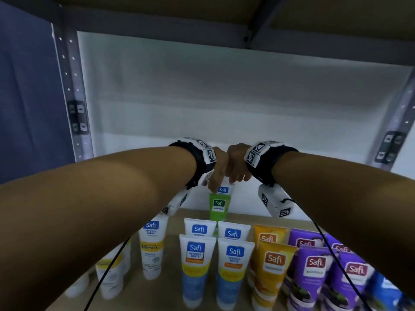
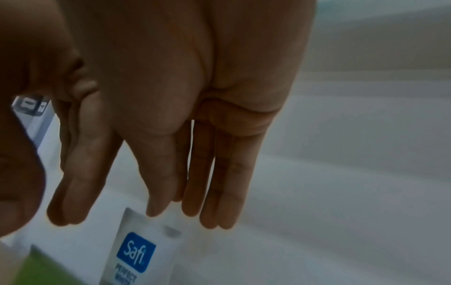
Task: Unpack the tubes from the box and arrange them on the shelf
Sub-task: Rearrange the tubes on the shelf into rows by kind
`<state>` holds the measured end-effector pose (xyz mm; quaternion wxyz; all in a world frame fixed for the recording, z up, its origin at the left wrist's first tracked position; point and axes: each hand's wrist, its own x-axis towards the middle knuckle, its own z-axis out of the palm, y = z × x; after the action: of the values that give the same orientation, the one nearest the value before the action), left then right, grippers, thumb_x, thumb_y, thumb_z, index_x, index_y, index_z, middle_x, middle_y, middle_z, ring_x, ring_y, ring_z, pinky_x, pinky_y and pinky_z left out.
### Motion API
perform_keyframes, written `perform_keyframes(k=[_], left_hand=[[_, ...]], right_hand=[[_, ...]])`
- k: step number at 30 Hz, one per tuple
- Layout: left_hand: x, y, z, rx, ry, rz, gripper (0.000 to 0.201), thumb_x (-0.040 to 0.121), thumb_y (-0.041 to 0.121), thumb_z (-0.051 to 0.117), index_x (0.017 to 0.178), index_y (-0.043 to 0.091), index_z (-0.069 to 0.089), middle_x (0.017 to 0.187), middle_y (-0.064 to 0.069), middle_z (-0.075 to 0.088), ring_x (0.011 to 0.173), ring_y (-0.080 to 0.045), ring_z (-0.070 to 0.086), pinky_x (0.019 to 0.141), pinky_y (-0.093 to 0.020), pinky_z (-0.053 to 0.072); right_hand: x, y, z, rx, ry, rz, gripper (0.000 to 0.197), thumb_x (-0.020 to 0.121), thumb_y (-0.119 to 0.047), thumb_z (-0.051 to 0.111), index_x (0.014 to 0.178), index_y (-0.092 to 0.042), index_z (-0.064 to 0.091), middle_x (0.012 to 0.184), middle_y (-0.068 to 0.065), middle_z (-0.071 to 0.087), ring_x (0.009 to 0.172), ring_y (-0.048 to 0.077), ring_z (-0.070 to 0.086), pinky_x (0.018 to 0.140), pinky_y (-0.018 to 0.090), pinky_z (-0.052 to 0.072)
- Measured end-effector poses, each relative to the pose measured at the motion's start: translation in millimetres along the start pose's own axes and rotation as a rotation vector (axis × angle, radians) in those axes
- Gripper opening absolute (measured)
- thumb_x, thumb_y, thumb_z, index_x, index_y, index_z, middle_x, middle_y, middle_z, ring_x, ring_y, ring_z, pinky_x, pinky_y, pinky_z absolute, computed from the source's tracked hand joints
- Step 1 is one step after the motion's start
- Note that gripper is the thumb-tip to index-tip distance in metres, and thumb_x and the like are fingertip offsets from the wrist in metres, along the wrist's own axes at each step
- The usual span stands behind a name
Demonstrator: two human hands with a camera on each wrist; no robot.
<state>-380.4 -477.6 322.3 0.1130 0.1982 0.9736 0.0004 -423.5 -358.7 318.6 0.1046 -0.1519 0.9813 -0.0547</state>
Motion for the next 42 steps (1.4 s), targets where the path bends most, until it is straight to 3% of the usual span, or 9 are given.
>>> perform_keyframes(k=[3,7,9,15,18,23,26,30,42], left_hand=[[1.4,2.4,4.7,-0.044,-0.043,0.027,0.018,0.068,0.006,0.083,0.063,0.02,0.073,0.091,-0.006,0.072,0.053,-0.011,0.063,0.069,-0.027,0.06],[3.0,4.1,12.3,-0.061,-0.042,0.049,0.03,0.079,-0.006,0.071,0.108,-0.009,0.067,0.084,-0.001,0.061,0.043,0.006,0.047,0.04,-0.001,0.038],[2.9,3.8,14.9,-0.065,-0.024,0.031,0.024,0.076,-0.01,0.072,0.099,-0.004,0.07,0.089,-0.004,0.067,0.041,0.004,0.047,0.045,-0.005,0.043],[-2.3,14.5,12.6,0.078,0.108,-0.01,0.037,0.074,-0.002,0.074,0.052,0.022,0.055,0.048,0.015,0.045,0.037,0.003,0.046,0.047,-0.009,0.045],[-9.2,14.9,-0.4,0.184,0.18,-0.071,0.013,0.074,0.007,0.075,0.064,0.013,0.068,0.057,0.005,0.049,0.065,-0.017,0.057,0.058,-0.022,0.048],[-29.6,22.4,-24.7,0.247,0.302,-0.075,0.025,0.083,0.01,0.064,0.062,0.013,0.051,0.079,-0.006,0.057,0.07,-0.019,0.056,0.066,-0.025,0.044],[-51.4,29.4,-41.3,0.251,0.414,-0.073,0.005,0.082,0.009,0.06,0.083,0.007,0.065,0.101,-0.013,0.066,0.089,-0.028,0.065,0.079,-0.034,0.056],[-81.5,37.1,-65.7,0.205,0.508,-0.059,0.013,0.078,0.011,0.057,0.066,0.016,0.055,0.094,-0.014,0.066,0.084,-0.031,0.066,0.075,-0.042,0.059],[-173.3,61.7,-80.2,0.057,0.681,-0.027,0.017,0.075,0.019,0.062,0.084,0.013,0.075,0.087,-0.005,0.072,0.085,-0.026,0.066,0.081,-0.032,0.056]], right_hand=[[9.5,-2.3,3.3,-0.006,-0.075,-0.032,0.024,0.07,-0.011,0.082,0.091,-0.004,0.074,0.083,0.015,0.075,0.082,0.029,0.074,0.073,0.048,0.06],[12.3,-2.9,9.5,0.028,-0.098,-0.054,0.02,0.07,0.0,0.079,0.089,0.001,0.071,0.085,0.021,0.073,0.075,0.031,0.074,0.07,0.047,0.061],[11.9,-2.2,12.4,0.054,-0.063,-0.054,0.019,0.07,0.004,0.077,0.088,0.003,0.071,0.085,0.023,0.072,0.071,0.033,0.073,0.066,0.047,0.061],[1.8,0.5,11.9,0.002,0.039,-0.067,0.013,0.07,0.006,0.077,0.079,-0.002,0.072,0.079,0.021,0.072,0.065,0.031,0.073,0.062,0.044,0.061],[-11.5,-0.8,1.9,-0.044,0.089,-0.058,0.017,0.071,0.002,0.079,0.088,-0.002,0.074,0.078,0.015,0.071,0.066,0.029,0.072,0.067,0.043,0.061],[-48.6,-3.7,-24.9,-0.05,0.177,-0.051,0.024,0.074,-0.001,0.078,0.098,-0.001,0.073,0.087,0.016,0.073,0.072,0.029,0.072,0.072,0.041,0.061],[-79.4,-7.4,-46.1,-0.043,0.227,-0.072,0.022,0.077,-0.002,0.076,0.099,-0.002,0.074,0.09,0.017,0.074,0.08,0.029,0.073,0.074,0.038,0.061],[-123.2,-10.3,-70.7,-0.038,0.339,-0.098,0.02,0.077,-0.003,0.076,0.096,-0.002,0.075,0.089,0.016,0.074,0.079,0.029,0.073,0.072,0.04,0.061],[-236.9,-22.4,-91.8,0.067,0.483,-0.08,0.014,0.078,-0.002,0.073,0.091,-0.007,0.077,0.085,0.011,0.074,0.072,0.024,0.074,0.071,0.037,0.062]])
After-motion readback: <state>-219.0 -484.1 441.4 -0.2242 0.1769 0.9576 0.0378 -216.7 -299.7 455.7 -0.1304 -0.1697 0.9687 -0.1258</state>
